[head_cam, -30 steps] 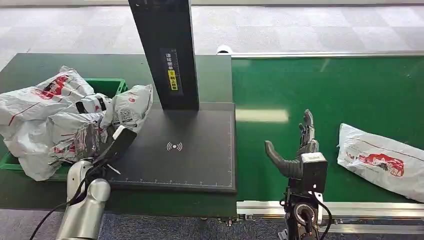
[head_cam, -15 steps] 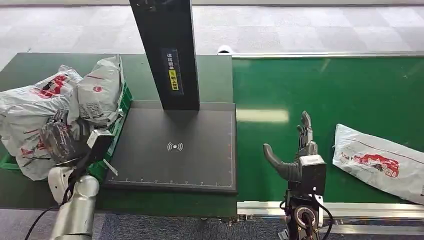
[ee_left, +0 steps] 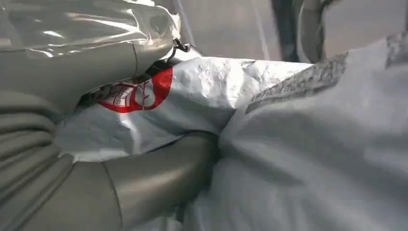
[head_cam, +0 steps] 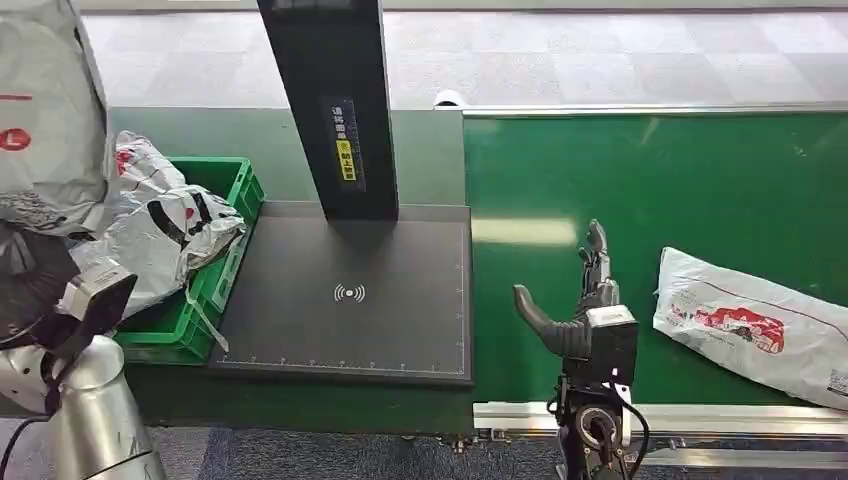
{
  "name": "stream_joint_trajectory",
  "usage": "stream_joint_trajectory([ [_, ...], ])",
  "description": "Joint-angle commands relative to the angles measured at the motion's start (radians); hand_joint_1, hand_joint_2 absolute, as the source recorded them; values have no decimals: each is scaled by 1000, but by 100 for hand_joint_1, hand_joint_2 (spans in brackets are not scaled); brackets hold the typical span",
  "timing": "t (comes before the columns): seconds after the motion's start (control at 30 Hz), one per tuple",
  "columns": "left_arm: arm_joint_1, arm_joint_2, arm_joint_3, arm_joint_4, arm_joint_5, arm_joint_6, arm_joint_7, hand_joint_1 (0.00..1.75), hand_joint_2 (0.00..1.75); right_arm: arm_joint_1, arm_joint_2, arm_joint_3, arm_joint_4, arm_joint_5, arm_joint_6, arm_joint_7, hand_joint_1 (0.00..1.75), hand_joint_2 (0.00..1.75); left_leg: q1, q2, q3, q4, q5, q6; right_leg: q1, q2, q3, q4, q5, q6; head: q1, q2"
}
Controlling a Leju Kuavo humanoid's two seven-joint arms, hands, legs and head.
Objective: Moved the parcel from conveyor to table for the left to box.
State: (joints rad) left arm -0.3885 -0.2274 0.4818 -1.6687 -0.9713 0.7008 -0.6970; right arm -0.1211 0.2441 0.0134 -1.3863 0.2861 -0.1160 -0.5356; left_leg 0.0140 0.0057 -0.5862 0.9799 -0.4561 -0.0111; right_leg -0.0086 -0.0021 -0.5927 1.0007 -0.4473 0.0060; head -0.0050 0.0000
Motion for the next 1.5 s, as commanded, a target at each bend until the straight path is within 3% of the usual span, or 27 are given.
stream_joint_trajectory([
  [0.03, -208, 200, -86, 604, -445, -47, 562, 175, 0, 3, -50, 0, 34, 55, 20, 34, 0, 175, -2, -11, 5, -5, 3, 0, -2, -11, 7, -3, -1, 0, 0, 0],
  [0.13, -263, 293, -176, 745, -529, -176, 778, 175, 0, -13, -47, -1, 55, 96, 74, 47, 0, 175, -1, -13, 2, -2, 4, 0, -1, -12, 5, -2, -1, 0, 0, 0],
  [0.23, -304, 358, -192, 833, -538, -237, 859, 175, 0, -25, -36, 3, 66, 129, 94, 52, 0, 175, 0, 1, 2, -1, 2, -1, 0, 1, 0, 0, 3, -3, 0, 0],
  [0.3, -325, 379, -197, 885, -542, -294, 865, 175, 0, -19, -37, 5, 59, 143, 96, 57, 0, 175, 1, 2, 2, -1, 2, -1, 1, 2, 1, 0, 2, -3, 0, 0],
  [0.47, -344, 380, -212, 937, -561, -363, 885, 175, 0, -16, -38, -5, 55, 149, 99, 58, 0, 175, 1, 1, 3, -1, 2, -1, 1, 1, 2, -1, 1, -3, 0, 0],
  [0.6, -387, 399, -231, 1048, -579, -536, 920, 175, 0, -12, -39, -20, 50, 167, 111, 62, 0, 175, 1, 0, 3, -1, 2, -1, 1, 0, 2, -1, 1, -3, 0, 0],
  [1.07, -412, 405, -240, 1092, -589, -555, 924, 175, 0, -10, -39, -32, 42, 173, 115, 68, 0, 175, 1, 1, 1, 0, 2, -1, 1, 1, 0, 0, 2, -2, 0, 0],
  [1.1, -417, 401, -242, 1099, -591, -548, 925, 154, 0, -6, -36, -36, 35, 177, 117, 72, 0, 175, 1, 0, 2, -1, 2, -1, 1, 1, 1, -1, 1, -2, 0, 0],
  [1.13, -419, 398, -242, 1100, -592, -537, 925, 0, 0, -4, -35, -39, 32, 178, 118, 73, 0, 175, 1, 0, 2, -1, 2, -1, 1, 0, 1, -1, 1, -2, 0, 0],
  [1.3, -408, 346, -212, 984, -532, -214, 868, 0, 0, 26, -22, -44, -13, 193, 129, 86, 0, 175, 1, -3, 1, 0, 2, -1, 1, -2, 1, 0, 1, -2, 0, 0],
  [1.5, -380, 339, -216, 903, -503, -107, 815, 0, 0, 26, -18, -39, -13, 194, 130, 87, 0, 175, 1, 0, 1, 0, 2, -1, 1, 1, 0, 0, 1, -2, 0, 0],
])
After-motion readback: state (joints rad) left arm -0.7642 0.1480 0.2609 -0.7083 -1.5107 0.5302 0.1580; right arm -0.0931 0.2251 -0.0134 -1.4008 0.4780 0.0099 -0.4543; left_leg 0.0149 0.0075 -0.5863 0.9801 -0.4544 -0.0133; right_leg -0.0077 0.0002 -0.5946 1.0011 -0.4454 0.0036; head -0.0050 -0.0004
